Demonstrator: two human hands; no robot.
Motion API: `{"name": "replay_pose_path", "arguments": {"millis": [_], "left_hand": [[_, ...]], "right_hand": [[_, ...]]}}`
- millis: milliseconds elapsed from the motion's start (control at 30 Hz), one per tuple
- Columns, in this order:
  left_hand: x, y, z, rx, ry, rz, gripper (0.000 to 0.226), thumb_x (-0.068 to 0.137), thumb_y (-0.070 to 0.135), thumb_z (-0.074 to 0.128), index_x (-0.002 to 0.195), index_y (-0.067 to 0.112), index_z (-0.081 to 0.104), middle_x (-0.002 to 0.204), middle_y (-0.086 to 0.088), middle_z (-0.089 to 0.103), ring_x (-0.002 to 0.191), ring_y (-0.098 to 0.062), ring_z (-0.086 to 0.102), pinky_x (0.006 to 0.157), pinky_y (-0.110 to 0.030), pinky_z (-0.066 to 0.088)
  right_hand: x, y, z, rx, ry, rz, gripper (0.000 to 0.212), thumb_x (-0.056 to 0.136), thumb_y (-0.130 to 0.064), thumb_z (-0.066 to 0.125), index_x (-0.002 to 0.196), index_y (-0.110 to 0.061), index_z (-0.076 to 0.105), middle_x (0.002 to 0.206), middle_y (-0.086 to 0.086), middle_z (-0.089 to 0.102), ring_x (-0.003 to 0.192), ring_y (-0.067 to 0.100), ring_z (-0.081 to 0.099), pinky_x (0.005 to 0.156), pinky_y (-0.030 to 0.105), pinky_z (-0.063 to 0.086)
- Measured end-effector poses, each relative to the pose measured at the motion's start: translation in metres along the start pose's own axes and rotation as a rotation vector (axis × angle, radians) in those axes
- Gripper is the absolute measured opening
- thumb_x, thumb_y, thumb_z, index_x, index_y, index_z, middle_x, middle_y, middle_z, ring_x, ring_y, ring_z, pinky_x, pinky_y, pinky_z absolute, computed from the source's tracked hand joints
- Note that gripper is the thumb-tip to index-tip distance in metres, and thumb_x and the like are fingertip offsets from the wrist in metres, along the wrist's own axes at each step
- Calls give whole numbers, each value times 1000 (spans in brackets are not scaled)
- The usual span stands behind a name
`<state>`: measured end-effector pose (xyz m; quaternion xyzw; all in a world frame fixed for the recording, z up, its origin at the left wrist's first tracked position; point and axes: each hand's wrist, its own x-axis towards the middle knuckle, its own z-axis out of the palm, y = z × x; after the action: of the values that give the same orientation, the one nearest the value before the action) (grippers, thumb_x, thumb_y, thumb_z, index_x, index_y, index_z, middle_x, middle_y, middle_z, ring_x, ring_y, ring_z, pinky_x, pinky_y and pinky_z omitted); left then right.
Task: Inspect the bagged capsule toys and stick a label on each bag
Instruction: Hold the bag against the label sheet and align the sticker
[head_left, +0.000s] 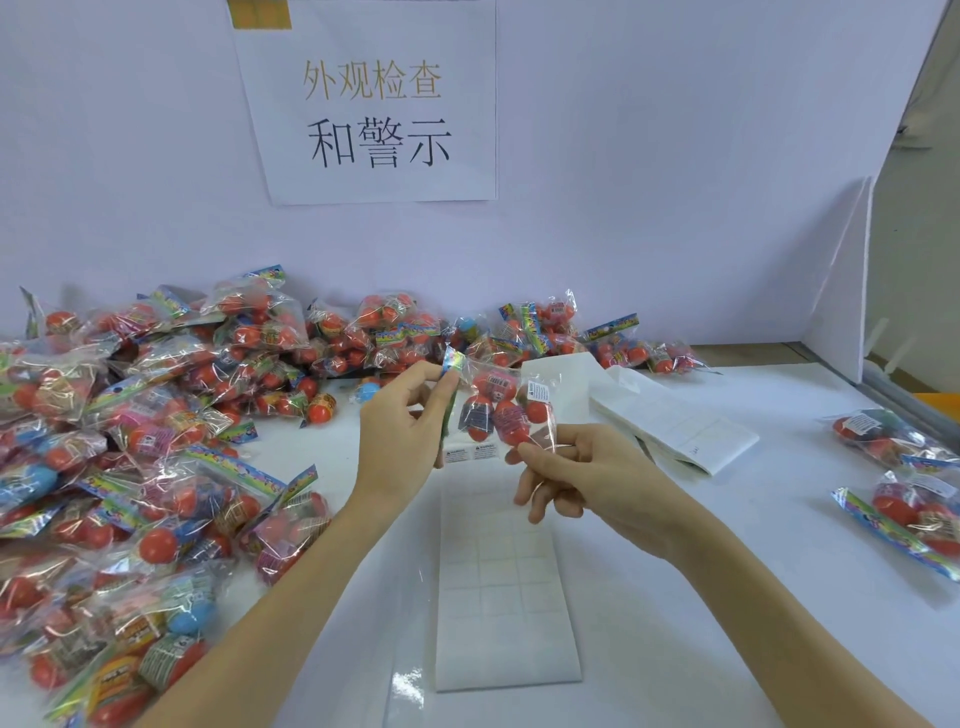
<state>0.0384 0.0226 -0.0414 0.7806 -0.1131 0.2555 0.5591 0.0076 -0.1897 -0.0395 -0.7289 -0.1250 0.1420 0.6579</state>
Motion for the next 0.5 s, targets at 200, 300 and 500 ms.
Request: {"name": "replay_pose_path", "arguments": {"millis": [200,300,500], "left_hand": [[6,0,-4,-166,-113,-106,21,107,21,57,89,14,65,56,-1,38,45,-19,34,46,-29,38],[8,-1,-9,-235,-196,-121,24,107,23,57,86,14,65,54,0,37,44,-17,30,47,-27,38],[9,0,-7,-231,-183,-177,56,105,53,39,98,9,74,67,1,60,56,-18,57,61,-24,50]], "right_hand": [[-3,-5,-2,76,-134,41,45,103,-47,60,128,-9,60,110,15,78,98,32,77,63,22,55],[-2,-5,0,173,-130,115,61,98,-58,60,134,-10,54,117,15,77,108,33,75,72,25,59],[1,-2,-11,353,-26,175,38,99,-44,61,110,-11,75,117,18,76,105,32,76,69,25,60]]}}
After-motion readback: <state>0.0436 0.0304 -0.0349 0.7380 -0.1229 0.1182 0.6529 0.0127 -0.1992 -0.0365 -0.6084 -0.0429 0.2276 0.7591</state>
